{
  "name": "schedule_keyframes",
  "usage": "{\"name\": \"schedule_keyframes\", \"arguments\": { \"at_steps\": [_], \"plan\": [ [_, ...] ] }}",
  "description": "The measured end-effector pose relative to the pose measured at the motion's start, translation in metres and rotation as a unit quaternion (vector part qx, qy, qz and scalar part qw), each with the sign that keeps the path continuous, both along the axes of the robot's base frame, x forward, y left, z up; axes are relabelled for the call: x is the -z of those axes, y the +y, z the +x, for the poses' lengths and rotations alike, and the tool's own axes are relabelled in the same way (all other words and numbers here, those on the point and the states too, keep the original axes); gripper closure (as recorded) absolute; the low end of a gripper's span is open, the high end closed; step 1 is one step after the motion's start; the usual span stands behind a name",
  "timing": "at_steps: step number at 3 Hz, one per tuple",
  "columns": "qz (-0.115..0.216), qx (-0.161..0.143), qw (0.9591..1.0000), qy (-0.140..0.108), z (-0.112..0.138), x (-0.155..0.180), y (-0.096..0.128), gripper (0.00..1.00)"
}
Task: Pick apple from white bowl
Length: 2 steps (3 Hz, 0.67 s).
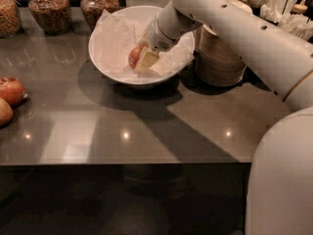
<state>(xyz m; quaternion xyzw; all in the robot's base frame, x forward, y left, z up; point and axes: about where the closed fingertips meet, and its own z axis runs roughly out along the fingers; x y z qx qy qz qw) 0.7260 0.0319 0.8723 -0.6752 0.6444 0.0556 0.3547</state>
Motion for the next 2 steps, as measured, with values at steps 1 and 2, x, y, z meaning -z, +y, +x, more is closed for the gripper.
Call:
{"name": "schedule_keyframes", "arguments": {
  "at_steps": [1, 2],
  "plan": [
    [0.007, 0.0, 0.9998, -0.018, -0.003, -0.021, -0.001, 1.0],
    [0.036, 0.001, 0.998, -0.053, -0.014, -0.064, -0.013, 1.0]
  ]
}}
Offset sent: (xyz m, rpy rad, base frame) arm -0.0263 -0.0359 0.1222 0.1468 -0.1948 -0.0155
